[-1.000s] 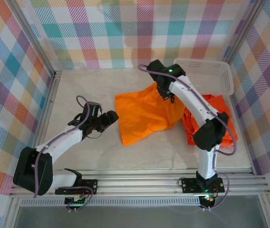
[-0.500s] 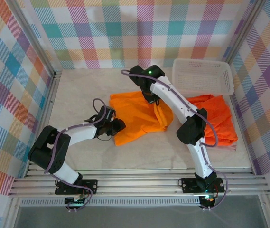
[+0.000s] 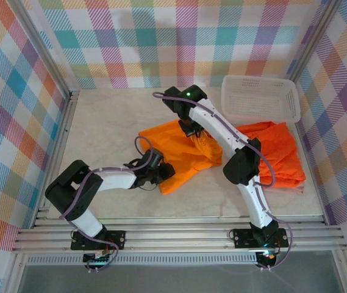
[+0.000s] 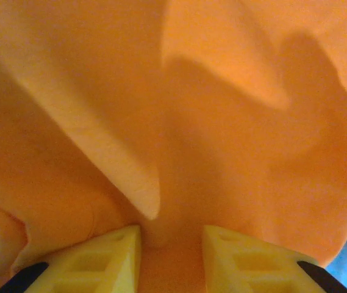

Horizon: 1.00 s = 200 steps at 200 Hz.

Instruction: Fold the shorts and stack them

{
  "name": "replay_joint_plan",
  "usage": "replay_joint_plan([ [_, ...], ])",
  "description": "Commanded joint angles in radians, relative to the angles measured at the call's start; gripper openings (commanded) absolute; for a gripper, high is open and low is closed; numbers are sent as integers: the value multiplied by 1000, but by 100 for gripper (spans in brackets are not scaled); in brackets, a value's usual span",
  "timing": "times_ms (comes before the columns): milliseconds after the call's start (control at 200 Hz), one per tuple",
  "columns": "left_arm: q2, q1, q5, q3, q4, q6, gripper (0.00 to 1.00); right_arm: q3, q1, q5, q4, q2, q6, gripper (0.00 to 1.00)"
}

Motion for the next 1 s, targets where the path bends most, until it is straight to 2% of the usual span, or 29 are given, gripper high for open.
replay_joint_plan([
  [0, 79, -84, -28, 30, -23, -53, 33, 28, 7, -12, -35, -12, -2, 0],
  [165, 108, -136, -35, 92, -20, -66, 34, 26, 27, -49, -27, -5, -6, 0],
  [625, 93, -143, -68, 63, 13, -88, 38, -68, 54, -320, 117, 75, 55, 0],
  [815, 67, -144, -82, 48, 12, -91, 40, -122, 54, -392, 185, 107, 63, 0],
  [880, 45, -144, -93, 40, 14, -97, 44, -134, 52, -411, 200, 125, 63, 1],
  [995, -11, -144, -107, 25, 7, -104, 57, -151, 45, -431, 225, 151, 64, 5],
])
